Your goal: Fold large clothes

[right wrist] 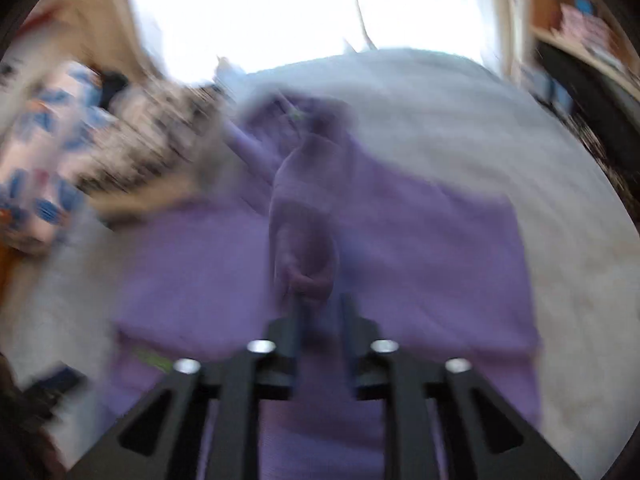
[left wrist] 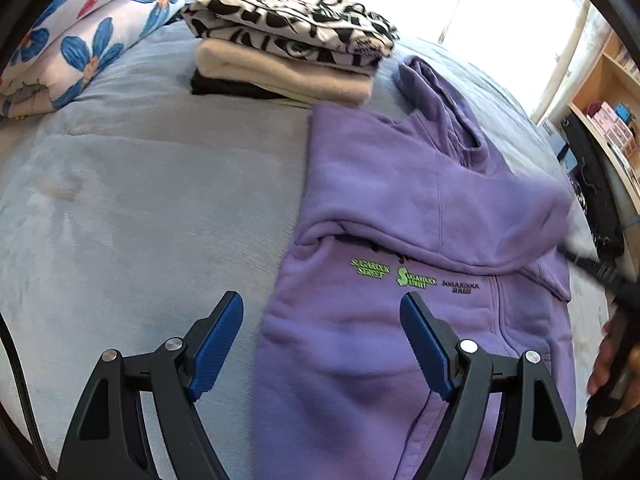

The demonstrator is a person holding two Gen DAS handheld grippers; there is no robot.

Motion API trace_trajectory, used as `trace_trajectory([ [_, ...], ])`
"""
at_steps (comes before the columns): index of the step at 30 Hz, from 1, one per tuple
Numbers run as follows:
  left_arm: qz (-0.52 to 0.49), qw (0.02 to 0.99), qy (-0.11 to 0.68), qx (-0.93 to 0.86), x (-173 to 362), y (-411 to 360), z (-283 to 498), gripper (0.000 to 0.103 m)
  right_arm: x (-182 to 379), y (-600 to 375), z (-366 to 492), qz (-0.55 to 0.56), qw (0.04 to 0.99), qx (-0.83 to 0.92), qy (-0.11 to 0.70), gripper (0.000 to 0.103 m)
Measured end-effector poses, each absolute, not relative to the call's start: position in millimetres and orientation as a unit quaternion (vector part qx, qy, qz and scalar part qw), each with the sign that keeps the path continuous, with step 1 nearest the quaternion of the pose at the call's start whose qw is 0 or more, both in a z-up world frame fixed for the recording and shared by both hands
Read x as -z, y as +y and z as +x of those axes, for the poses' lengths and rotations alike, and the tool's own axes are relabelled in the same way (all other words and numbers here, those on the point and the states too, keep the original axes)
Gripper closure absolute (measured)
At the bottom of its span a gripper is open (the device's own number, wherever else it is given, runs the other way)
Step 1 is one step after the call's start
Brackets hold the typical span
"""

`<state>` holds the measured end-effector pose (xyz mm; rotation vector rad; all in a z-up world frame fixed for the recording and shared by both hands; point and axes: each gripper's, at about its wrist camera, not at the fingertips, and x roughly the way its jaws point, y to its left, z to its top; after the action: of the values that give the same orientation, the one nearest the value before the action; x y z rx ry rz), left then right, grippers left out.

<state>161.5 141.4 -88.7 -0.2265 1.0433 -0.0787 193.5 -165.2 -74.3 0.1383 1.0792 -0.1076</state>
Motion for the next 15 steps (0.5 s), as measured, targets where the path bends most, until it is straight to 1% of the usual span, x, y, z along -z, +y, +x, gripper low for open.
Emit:
trace_trajectory([
  [2, -0.100, 0.859, 0.500, 0.043, 90, 136, 164, 0.024, 95, -190, 181, 0.093, 0.833, 0.051, 0.543, 0.074],
  [6, -0.080, 0.858, 0.504, 0.052, 94, 128, 177, 0.024, 99, -219, 175, 0.130, 0.824, 0.053, 0.549, 0.074],
  [8, -0.076, 0.857, 0.506, 0.056, 94, 127, 192, 0.024, 97, -232, 181, 0.155, 0.826, 0.047, 0.539, 0.069],
  [10, -0.072, 0.859, 0.504, 0.055, 95, 129, 208, 0.024, 97, -244, 192, 0.184, 0.827, 0.043, 0.529, 0.063],
  [13, -0.066, 0.857, 0.509, 0.046, 99, 129, 234, 0.024, 104, -256, 222, 0.218, 0.827, 0.031, 0.517, 0.063],
  [15, -0.062, 0.853, 0.517, 0.042, 106, 130, 254, 0.024, 111, -252, 244, 0.215, 0.827, 0.027, 0.519, 0.062],
])
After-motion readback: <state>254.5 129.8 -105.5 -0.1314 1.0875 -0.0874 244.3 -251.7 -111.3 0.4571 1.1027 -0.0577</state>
